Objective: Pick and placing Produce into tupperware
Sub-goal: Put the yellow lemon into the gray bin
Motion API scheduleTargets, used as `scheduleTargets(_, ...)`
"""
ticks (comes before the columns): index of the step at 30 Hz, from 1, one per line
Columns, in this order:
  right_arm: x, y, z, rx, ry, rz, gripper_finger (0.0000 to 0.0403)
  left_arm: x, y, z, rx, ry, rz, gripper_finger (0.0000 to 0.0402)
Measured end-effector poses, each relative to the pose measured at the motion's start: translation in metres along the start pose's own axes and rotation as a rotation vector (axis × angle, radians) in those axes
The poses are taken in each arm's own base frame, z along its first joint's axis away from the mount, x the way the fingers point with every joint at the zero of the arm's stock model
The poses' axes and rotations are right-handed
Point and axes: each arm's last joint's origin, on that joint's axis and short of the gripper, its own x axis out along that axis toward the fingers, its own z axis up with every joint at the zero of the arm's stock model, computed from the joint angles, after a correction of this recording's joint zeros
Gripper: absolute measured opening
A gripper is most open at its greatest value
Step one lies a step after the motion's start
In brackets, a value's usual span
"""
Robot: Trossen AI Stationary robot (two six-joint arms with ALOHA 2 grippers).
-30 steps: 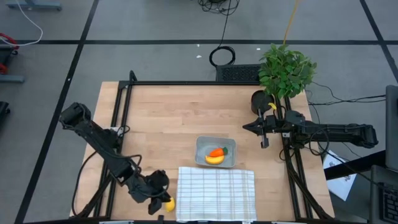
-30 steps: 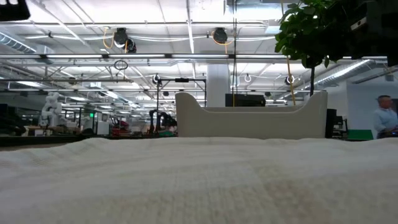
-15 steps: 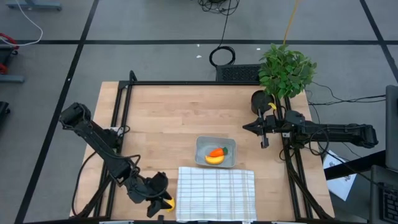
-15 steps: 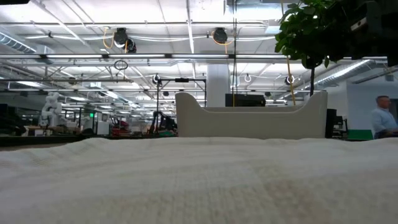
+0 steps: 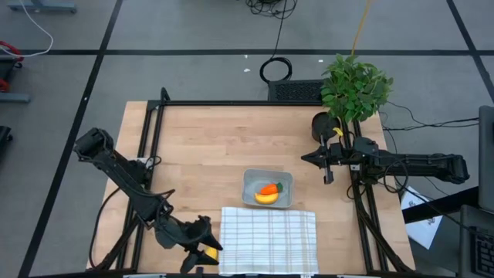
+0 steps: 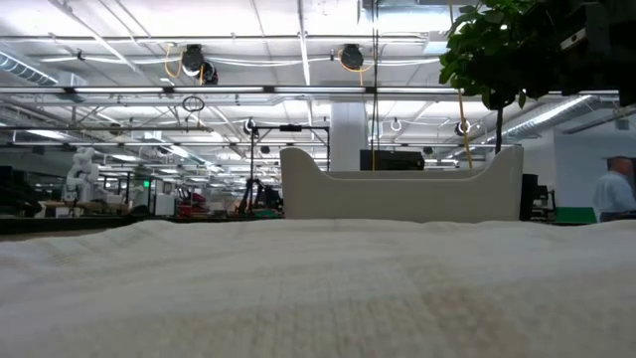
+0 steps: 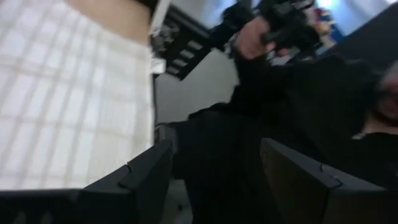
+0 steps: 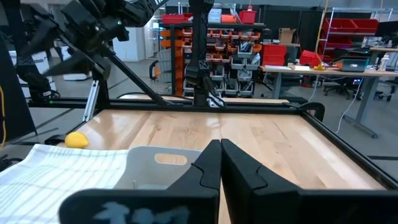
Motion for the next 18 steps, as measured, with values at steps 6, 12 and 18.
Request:
scheduleTargets(6,0.0000,0.0000,0.0000,-0.001,0.000,0.000,0.0000,-0.0005,-0.0057,0.0047,-0.011,-0.063,-0.044,0.0246)
scheduleTargets(12,0.0000,0.0000,-0.0001,-0.003,0.001,0.000,0.0000,-0.0005,-0.0006,0.0041,-0.132,-0.097,0.037,0.0260)
scheduleTargets(18,0.0000,0.0000,-0.0008,0.000,0.008,0.000,0.0000,-0.0005,-0.0008,0.0014,-0.232,-0.096,0.048,0.0306)
